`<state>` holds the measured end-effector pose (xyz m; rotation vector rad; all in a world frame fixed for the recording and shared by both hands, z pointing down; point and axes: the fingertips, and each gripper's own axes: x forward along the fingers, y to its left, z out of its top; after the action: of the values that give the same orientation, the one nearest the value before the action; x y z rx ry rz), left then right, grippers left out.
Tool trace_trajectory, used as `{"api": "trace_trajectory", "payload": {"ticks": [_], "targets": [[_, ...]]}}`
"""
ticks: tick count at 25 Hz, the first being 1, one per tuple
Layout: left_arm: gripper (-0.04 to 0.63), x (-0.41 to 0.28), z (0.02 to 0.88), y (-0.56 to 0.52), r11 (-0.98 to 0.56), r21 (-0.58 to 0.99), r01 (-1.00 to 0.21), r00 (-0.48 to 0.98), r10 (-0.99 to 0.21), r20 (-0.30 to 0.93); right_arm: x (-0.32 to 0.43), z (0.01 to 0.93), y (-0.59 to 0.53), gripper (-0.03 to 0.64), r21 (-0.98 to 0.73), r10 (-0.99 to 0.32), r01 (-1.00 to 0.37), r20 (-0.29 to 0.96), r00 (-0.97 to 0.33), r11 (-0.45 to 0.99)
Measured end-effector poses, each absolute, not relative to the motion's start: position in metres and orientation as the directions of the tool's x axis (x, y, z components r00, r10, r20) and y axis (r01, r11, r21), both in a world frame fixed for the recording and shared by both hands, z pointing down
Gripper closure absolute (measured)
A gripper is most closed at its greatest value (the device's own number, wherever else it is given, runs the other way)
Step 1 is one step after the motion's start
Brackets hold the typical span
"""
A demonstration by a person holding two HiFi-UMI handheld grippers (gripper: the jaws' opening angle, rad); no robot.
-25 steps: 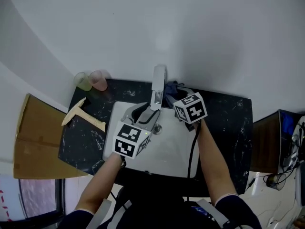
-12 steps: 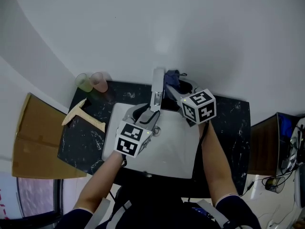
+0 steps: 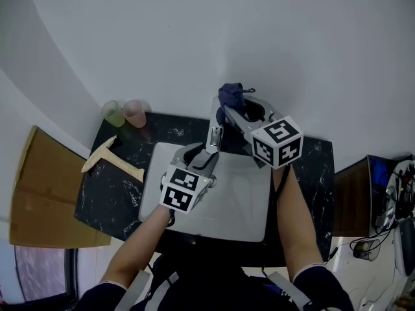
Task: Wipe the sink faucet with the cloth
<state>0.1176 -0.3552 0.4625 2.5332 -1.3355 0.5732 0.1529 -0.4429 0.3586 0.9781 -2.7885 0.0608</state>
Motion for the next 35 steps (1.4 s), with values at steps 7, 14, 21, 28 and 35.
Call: {"api": "trace_trajectory", "payload": {"ticks": [7, 14, 21, 28, 35], "targets": [[0.431, 0.121, 0.462, -0.355, -0.598, 0.086, -0.797, 0.575, -0.706, 0.414, 0.136, 0.335, -0.417, 0.497, -0.029, -0.549, -0.557, 0.137, -0.825, 0.830], [0.431, 0.122, 0.462, -0.356, -0.628, 0.122, -0.769, 0.618, -0.680, 0.395, 0.130, 0.365, -0.434, 0.497, -0.012, -0.562, -0.577, 0.209, -0.800, 0.817], [0.436, 0.122, 0.471, -0.351, -0.636, 0.133, -0.760, 0.626, -0.663, 0.411, 0.132, 0.371, -0.473, 0.497, 0.022, -0.614, -0.631, 0.261, -0.745, 0.776], [0.443, 0.120, 0.476, -0.350, -0.639, 0.144, -0.755, 0.631, -0.650, 0.423, 0.132, 0.370, -0.472, 0.497, -0.003, -0.617, -0.644, 0.282, -0.735, 0.765], [0.443, 0.120, 0.477, -0.348, -0.651, 0.150, -0.744, 0.642, -0.633, 0.433, 0.134, 0.367, -0.427, 0.497, -0.025, -0.600, -0.629, 0.273, -0.752, 0.777]]}}
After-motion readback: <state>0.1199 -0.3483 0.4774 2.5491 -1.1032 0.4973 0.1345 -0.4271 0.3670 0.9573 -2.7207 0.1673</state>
